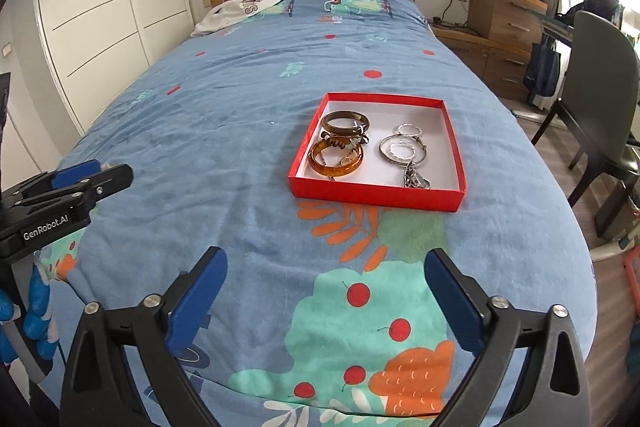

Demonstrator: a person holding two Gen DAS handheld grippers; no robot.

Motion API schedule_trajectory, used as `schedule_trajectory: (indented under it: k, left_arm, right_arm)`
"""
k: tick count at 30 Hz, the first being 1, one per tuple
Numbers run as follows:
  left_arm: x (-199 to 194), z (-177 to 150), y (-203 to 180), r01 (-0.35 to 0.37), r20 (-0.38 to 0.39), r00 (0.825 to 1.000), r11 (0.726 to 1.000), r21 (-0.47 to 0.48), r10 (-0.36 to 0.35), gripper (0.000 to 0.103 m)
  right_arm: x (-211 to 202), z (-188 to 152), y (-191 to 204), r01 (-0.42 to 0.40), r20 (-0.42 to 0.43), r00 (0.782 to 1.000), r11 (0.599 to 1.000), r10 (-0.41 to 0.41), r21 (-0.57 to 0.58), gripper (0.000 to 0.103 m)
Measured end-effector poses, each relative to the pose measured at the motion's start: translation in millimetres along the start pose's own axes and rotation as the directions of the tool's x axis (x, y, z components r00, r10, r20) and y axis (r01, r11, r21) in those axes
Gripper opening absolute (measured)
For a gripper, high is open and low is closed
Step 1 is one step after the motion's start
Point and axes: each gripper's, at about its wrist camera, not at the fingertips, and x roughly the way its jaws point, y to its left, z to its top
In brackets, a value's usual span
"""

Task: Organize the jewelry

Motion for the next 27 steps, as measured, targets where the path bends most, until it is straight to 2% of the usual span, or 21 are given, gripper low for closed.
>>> schedule_trajectory:
  k: [11,27]
  left_arm:
    - [-8,-17,22,-0.066,0.002,0.998,0.998,-0.017,0.066,0.065]
    - [0,-30,38,-0.093,-0.025,0.995,0.995,-0.044,0.092,0.065]
  right_arm:
    - [-7,-11,8,0.041,0.048,0.998,0.999,-0.041,0.01,0.102]
    - [2,-20,14,0.05,0.054,0.997,0.999,-0.051,0.02,0.102]
